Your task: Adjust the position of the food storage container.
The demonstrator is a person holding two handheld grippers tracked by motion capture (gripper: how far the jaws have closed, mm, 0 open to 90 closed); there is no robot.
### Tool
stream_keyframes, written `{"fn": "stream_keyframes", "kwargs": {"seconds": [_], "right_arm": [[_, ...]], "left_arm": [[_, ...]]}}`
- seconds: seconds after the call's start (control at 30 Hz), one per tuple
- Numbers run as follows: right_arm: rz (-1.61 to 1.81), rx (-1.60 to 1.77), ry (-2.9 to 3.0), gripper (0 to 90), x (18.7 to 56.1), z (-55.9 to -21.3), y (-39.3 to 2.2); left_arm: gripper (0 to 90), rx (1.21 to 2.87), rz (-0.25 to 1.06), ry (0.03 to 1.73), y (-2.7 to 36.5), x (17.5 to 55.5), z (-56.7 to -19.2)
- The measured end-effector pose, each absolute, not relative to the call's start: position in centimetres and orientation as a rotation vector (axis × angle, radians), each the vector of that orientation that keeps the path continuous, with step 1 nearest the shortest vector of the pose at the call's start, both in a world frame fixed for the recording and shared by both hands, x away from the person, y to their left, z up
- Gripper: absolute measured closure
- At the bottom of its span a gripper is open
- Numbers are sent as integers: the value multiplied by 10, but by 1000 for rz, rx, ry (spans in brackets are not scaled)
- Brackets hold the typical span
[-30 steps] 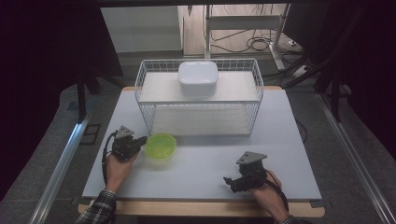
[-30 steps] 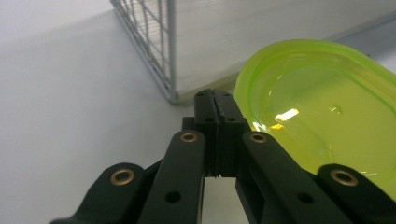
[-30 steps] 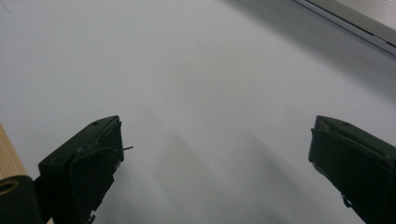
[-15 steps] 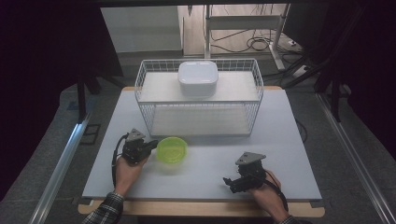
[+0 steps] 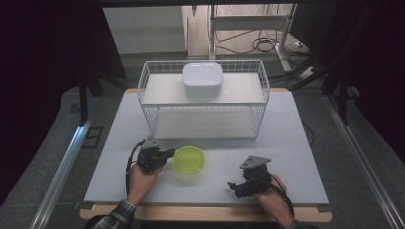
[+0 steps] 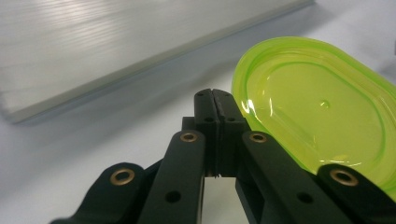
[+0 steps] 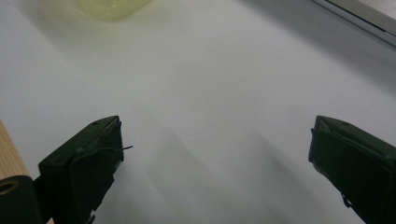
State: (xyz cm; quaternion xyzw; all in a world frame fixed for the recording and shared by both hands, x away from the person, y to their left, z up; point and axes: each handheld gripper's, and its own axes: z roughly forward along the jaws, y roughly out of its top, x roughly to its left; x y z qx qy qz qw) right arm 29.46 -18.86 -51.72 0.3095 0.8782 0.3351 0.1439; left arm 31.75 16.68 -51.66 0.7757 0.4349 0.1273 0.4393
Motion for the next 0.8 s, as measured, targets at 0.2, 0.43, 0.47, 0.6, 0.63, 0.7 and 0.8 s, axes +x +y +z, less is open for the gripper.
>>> {"fn": "stream_keyframes", "kwargs": {"seconds": [0.2,0.43,0.47,0.6,0.63,0.7,0.8], "right_arm": [[962,895,2534,35,294,-517,-188],[968,892,2531,35,294,-517,-190],[968,893,2532,35,294,-517,-190],[969,891,2537,35,294,-516,-189],[969,891,2537,35,293,-516,-189],[968,891,2537,35,293,-516,-189],[968,892,2537,35,293,-516,-189]], "left_arm": [[897,1961,314,1030,153,312,-514],[888,1982,273,1062,166,312,-520],[889,1991,262,1058,166,310,-521],[889,2033,213,1022,163,300,-524],[888,2043,205,1011,162,297,-525],[888,2061,189,993,160,294,-525],[888,2069,158,979,157,290,-526]]}}
